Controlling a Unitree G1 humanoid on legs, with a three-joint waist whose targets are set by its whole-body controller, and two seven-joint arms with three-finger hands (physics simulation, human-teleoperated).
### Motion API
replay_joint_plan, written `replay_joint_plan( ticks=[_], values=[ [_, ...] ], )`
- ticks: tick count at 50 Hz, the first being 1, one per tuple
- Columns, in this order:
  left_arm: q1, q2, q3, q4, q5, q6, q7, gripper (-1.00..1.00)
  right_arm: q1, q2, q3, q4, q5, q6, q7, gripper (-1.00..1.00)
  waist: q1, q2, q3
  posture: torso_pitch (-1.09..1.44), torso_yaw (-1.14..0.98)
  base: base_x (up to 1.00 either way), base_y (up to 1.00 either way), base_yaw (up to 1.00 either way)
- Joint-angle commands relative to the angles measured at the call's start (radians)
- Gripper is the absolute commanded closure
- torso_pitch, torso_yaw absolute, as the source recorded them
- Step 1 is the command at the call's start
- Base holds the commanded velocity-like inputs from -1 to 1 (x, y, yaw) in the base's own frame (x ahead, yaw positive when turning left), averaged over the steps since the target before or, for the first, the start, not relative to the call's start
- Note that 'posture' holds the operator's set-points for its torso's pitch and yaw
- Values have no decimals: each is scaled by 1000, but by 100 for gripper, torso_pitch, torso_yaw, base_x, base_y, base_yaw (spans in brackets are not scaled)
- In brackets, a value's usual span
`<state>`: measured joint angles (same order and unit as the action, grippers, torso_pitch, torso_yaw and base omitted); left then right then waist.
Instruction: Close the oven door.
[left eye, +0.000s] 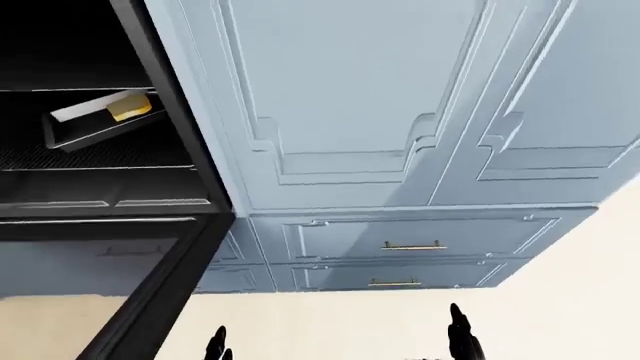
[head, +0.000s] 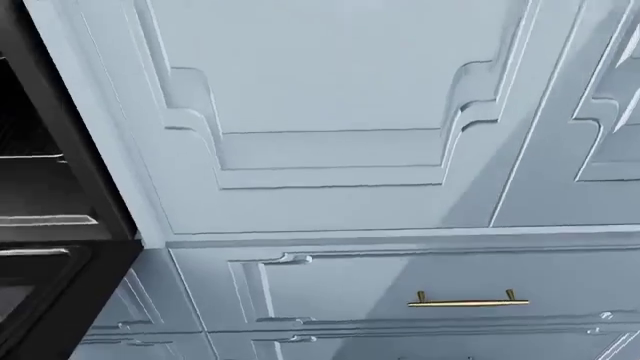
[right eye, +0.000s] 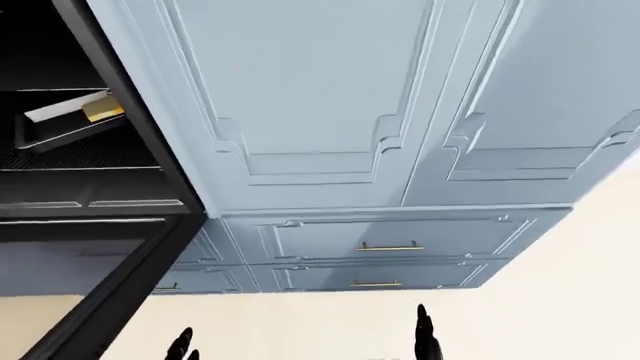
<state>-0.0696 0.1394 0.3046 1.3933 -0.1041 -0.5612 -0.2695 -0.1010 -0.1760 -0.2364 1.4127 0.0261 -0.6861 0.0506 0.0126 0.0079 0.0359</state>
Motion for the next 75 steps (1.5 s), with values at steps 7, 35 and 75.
replay_joint_plan(
  ticks=[7, 35, 75],
  values=[
    [-2, 20, 5, -5, -19, -21, 1, -100, -27, 0, 3, -36, 9, -34, 18, -100, 48, 45, -11, 0, 0, 0, 0, 100],
    [-6, 24, 2, -6, -30, -21, -3, -100, -23, 5, 7, -35, 7, -35, 43, -100, 33, 67, -17, 0, 0, 0, 0, 100],
    [-5, 20, -1, -6, -27, -26, 1, -100, -20, 14, -18, -34, 97, 6, 141, -100, -13, -7, -31, 0, 0, 0, -1, 32]
  ],
)
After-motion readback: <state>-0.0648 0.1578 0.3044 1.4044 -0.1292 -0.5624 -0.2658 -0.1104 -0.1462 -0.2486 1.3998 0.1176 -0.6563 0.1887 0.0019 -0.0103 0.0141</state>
